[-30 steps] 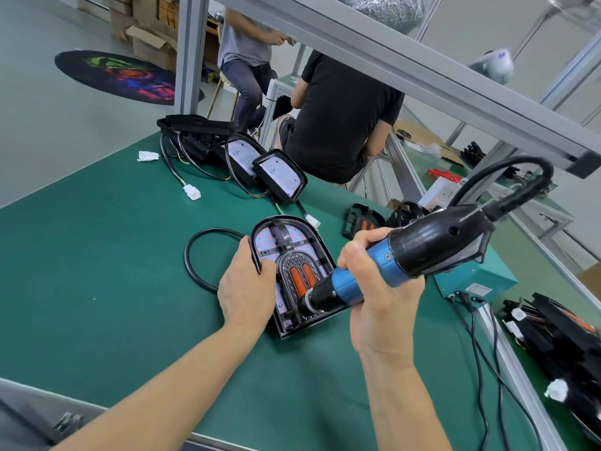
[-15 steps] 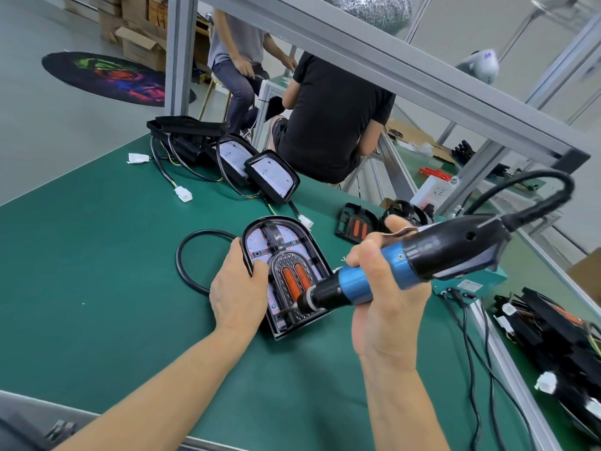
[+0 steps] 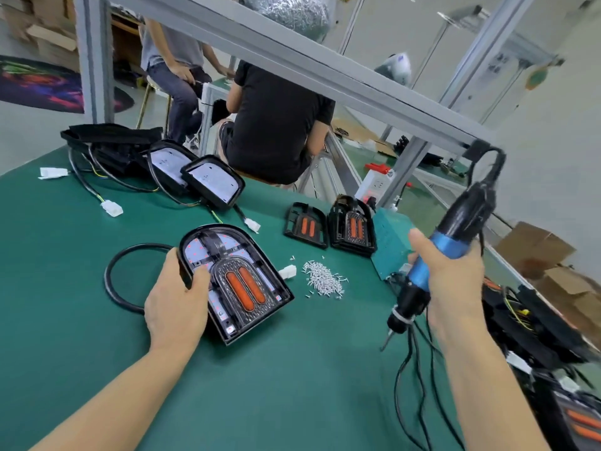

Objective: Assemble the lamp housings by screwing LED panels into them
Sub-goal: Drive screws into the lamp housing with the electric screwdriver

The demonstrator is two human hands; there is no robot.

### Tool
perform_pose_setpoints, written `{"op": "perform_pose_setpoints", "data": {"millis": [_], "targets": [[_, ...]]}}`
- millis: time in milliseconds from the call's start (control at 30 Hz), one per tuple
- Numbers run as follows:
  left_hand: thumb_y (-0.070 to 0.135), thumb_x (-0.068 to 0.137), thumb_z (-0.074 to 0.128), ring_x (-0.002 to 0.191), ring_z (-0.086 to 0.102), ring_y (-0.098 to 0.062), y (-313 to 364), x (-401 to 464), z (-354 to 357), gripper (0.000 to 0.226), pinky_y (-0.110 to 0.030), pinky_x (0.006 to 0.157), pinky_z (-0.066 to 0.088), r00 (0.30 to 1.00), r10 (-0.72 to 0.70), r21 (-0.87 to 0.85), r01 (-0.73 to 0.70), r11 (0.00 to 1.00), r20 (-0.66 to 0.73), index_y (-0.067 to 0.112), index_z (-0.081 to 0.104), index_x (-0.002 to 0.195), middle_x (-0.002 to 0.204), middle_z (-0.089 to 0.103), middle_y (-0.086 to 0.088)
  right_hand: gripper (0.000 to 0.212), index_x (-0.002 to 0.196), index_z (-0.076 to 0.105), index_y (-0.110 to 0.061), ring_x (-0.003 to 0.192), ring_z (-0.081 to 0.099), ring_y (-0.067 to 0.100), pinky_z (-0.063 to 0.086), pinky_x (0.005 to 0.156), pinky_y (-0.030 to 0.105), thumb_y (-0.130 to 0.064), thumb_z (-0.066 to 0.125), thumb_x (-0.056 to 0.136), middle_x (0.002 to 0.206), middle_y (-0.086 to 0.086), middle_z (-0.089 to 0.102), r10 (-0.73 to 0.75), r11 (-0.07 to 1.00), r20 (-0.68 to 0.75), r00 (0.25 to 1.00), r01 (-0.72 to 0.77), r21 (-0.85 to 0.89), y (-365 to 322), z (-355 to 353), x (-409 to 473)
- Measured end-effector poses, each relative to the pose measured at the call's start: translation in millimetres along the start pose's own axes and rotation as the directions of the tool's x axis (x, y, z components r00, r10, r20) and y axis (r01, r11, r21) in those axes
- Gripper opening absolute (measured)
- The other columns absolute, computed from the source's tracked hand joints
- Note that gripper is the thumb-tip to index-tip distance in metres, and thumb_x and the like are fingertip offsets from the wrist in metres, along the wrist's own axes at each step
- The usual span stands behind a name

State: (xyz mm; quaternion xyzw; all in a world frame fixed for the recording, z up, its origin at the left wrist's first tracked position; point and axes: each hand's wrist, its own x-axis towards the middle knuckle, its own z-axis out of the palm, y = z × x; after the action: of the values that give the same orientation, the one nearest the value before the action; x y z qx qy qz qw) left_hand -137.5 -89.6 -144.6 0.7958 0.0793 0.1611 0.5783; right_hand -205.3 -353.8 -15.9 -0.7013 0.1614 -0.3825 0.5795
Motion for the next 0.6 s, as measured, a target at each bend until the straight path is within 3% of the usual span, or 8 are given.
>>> {"op": "perform_pose_setpoints", "data": {"millis": [100,300,400,533,600], "targets": [[0.026,0.093,0.048,0.083,0.051,-0.034,1,-1,0,0.015,-0.040,0.075,0.039,1.000,0.005,-0.013,-0.005,1.000,0.005,0.020,0.052,0.107,0.087,0.061,-0.006,0.037,0.100,0.051,-0.020,0.052,0.058,0.013,0.048,0.056,0.031,-0.017,0.080,0.079,0.082,0.007,0.059,0.184,0.958,0.068,0.981,-0.163,-0.234,26,-14,21],[0.024,0.093,0.048,0.083,0.052,-0.033,1,-2,-1,0.014,-0.039,0.075,0.040,1.000,0.023,-0.036,-0.023,0.999,0.009,0.022,0.053,0.106,0.087,0.062,-0.005,0.054,0.117,0.052,-0.001,0.055,0.058,0.018,0.050,0.054,0.026,-0.030,0.079,0.081,0.090,0.012,0.059,0.537,0.737,0.111,0.836,-0.401,-0.544,83,-24,38],[0.024,0.093,0.048,0.083,0.052,-0.033,1,-2,-2,0.013,-0.040,0.075,0.040,1.000,0.025,-0.037,-0.024,0.999,0.011,0.023,0.053,0.105,0.087,0.062,-0.005,0.070,0.126,0.045,0.003,0.055,0.060,0.017,0.049,0.056,0.027,-0.042,0.075,0.083,0.101,0.016,0.060,0.586,0.614,0.055,0.809,-0.399,-0.681,105,-21,42],[0.023,0.093,0.049,0.081,0.050,-0.032,0,-2,-1,0.012,-0.037,0.072,0.036,1.000,0.026,-0.026,-0.026,0.999,0.003,0.021,0.052,0.105,0.085,0.062,-0.005,0.072,0.124,0.043,0.003,0.077,0.062,0.026,0.045,0.068,0.035,-0.051,0.070,0.084,0.093,0.011,0.054,0.557,0.523,0.026,0.830,-0.326,-0.788,121,-15,50],[0.023,0.093,0.049,0.082,0.051,-0.032,-1,-2,-1,0.012,-0.037,0.072,0.036,1.000,0.028,-0.021,-0.028,0.999,0.003,0.022,0.052,0.105,0.086,0.061,-0.004,0.073,0.127,0.042,0.002,0.085,0.057,0.027,0.043,0.071,0.034,-0.054,0.066,0.086,0.101,0.012,0.054,0.535,0.462,0.027,0.845,-0.266,-0.846,124,-11,51]]}}
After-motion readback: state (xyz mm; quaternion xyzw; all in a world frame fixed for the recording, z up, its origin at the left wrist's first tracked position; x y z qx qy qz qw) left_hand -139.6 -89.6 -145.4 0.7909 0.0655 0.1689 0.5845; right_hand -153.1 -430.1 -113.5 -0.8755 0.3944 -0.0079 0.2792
